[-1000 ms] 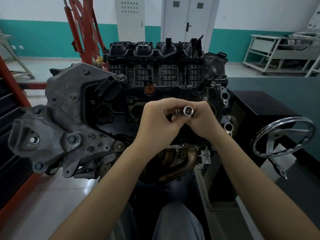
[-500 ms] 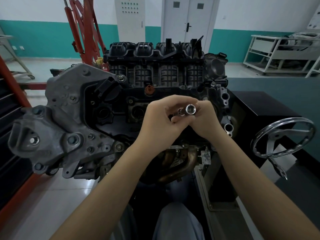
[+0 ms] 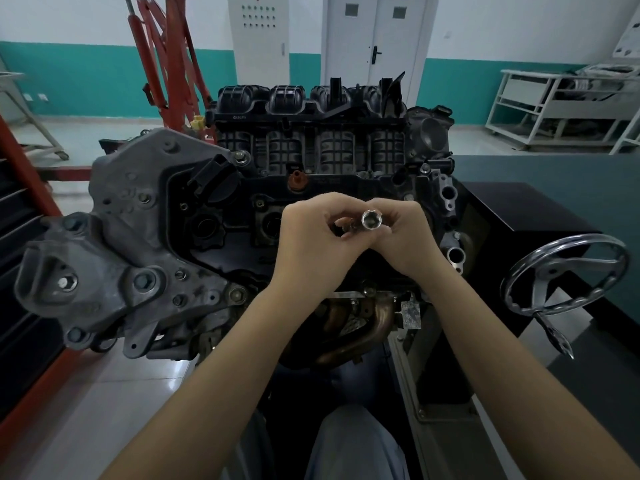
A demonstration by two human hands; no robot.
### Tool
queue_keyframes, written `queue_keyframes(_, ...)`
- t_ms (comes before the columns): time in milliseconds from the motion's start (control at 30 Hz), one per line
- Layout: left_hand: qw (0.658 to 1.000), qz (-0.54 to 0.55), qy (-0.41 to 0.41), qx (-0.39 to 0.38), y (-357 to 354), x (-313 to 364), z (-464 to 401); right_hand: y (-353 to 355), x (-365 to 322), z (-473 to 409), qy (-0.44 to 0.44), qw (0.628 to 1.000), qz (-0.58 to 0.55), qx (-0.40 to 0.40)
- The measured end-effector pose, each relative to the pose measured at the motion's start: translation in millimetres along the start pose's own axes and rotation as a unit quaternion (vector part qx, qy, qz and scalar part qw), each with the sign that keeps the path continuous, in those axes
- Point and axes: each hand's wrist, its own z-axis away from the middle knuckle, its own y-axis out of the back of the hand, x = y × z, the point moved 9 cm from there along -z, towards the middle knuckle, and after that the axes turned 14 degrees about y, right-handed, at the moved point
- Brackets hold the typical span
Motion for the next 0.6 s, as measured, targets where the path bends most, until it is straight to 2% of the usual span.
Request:
queue_keyframes(133,0.999,0.007,0.005,-0.04,-6,0,1,-4,-3,0,0.009,0.999,0.021,-0.025)
queue_keyframes(233,0.998,0.016,-0.005,-0.063,-9,3,2,0,1,0,-0.001,1.0,0.009,-0.005)
queue_keyframes(433,0.998,-0.037,-0.022,0.037,3,5,2,-1,-4,0,0.014,1.0,0.011,-0.007)
queue_keyframes(600,0.999,-0.012,-0.02,-0.038,-6,2,2,-3,-2,1,0.004,1.0,0.007,-0.013)
